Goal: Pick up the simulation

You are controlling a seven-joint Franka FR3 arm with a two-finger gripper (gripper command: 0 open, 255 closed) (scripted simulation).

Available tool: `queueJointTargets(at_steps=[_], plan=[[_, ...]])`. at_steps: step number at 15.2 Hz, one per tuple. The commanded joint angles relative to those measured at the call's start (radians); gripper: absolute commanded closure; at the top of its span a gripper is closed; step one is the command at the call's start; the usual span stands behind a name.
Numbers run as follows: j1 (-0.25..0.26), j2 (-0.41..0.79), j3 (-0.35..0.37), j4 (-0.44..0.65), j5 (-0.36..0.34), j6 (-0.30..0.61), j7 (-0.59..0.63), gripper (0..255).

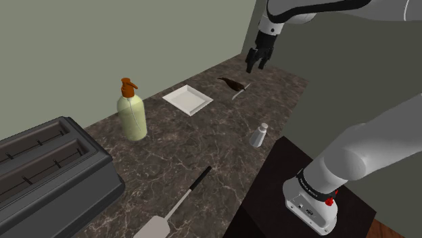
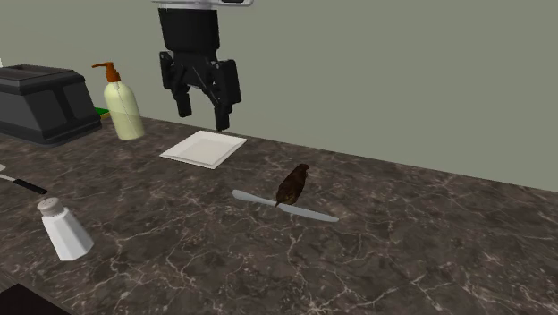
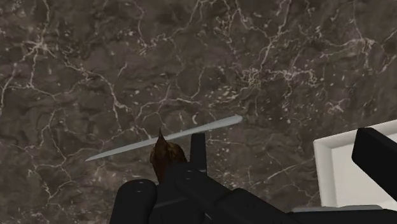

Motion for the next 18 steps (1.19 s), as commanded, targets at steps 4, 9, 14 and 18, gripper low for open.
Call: queueJointTargets(at_steps=[4,9,14,18], plan=[[-0.011,0.194,-0.027,0.104,-0.002,0.066,-0.071,0],[-0.026,0.388,-0.041,0.240,0.005,0.102,-0.133,0],[-0.046,0.590,-0.044,0.412,0.012,0.109,-0.188,0],[-0.056,0.677,-0.043,0.474,0.016,0.126,-0.206,0]])
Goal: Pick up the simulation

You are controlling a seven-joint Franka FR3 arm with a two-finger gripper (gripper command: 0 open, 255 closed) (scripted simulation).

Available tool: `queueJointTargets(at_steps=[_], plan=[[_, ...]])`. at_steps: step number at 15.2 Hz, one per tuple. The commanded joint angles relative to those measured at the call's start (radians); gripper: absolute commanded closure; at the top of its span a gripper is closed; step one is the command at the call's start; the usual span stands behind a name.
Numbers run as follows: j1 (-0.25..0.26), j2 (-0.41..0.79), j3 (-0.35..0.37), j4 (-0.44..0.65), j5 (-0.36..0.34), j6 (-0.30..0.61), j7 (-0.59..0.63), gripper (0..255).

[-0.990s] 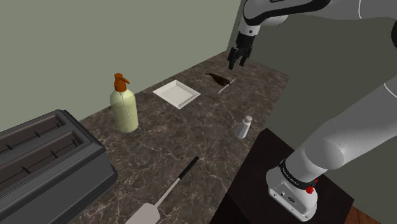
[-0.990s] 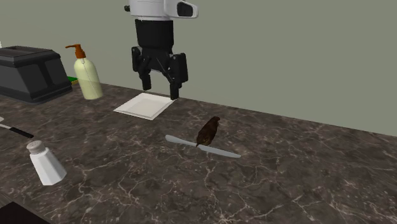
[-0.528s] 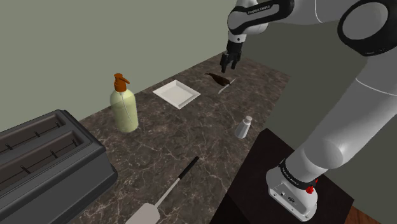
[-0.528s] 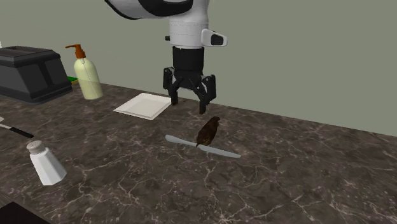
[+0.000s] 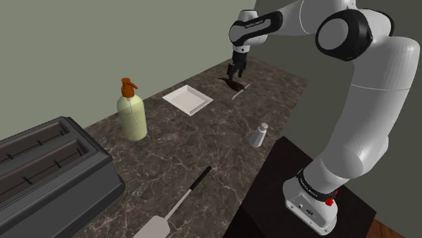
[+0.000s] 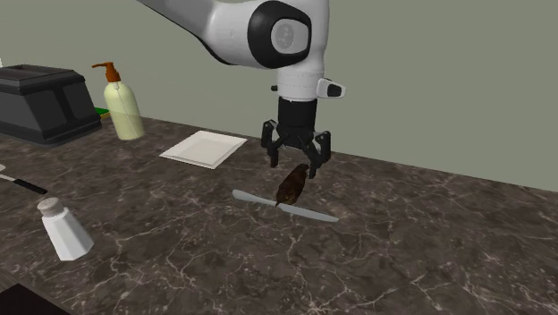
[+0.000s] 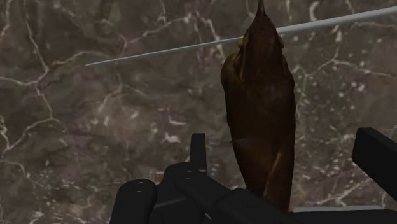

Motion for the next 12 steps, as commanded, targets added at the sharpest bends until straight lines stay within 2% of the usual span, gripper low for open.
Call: queueJointTargets(at_steps=[1,7,8,12], plan=[[-0.002,0.021,0.001,0.003,0.002,0.018,-0.003,0],[-0.003,0.049,0.002,-0.020,0.005,0.068,-0.003,0],[-0.003,0.049,0.003,-0.021,0.005,0.069,-0.003,255],[-0.003,0.050,0.003,-0.021,0.005,0.070,-0.003,255]])
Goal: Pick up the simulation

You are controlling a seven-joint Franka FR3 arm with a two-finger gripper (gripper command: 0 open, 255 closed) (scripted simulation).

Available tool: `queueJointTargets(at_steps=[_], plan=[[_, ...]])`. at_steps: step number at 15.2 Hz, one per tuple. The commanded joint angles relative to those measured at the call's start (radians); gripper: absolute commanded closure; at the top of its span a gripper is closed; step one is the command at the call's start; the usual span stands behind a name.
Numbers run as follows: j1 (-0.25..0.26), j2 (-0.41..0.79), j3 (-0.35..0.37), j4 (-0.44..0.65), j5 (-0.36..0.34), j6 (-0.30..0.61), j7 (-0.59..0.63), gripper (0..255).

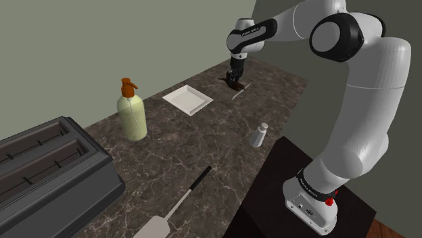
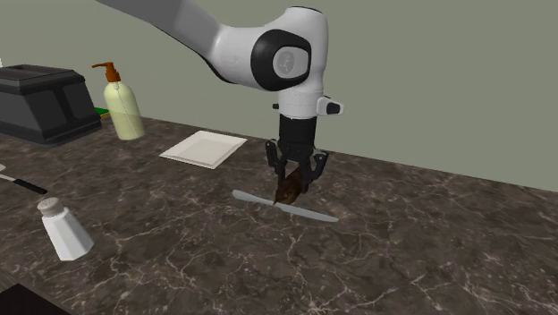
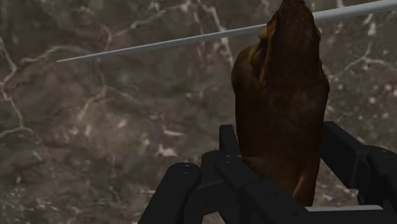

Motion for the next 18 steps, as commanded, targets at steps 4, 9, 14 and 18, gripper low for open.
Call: queueJointTargets(at_steps=[4,9,14,18], plan=[[0.000,0.001,-0.001,0.000,0.000,0.000,0.000,255],[0.000,-0.024,-0.002,0.020,-0.003,-0.045,0.000,255],[0.001,-0.051,-0.004,0.050,-0.006,-0.101,0.000,255],[0.002,-0.069,-0.005,0.078,-0.008,-0.148,0.000,255]])
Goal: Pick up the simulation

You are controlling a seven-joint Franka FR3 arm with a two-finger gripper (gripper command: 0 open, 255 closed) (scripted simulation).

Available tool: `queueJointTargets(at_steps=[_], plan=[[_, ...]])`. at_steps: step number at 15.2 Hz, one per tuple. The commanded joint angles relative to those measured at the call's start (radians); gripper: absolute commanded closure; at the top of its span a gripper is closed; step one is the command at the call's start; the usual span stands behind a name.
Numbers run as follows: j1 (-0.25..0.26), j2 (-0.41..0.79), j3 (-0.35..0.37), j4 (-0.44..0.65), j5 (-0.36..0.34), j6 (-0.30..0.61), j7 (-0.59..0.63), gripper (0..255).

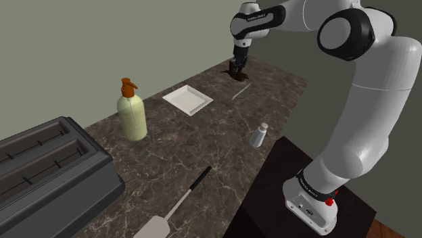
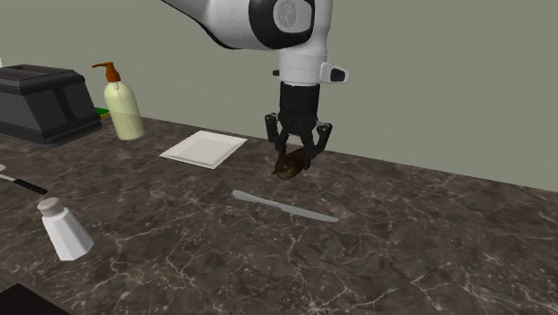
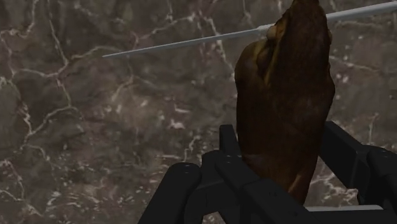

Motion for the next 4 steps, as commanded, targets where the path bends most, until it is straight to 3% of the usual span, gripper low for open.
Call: queueJointTargets(at_steps=[1,4], plan=[[0.001,-0.011,0.000,0.013,-0.001,-0.024,0.000,255],[0.001,-0.015,-0.001,0.022,-0.002,-0.038,0.000,255]])
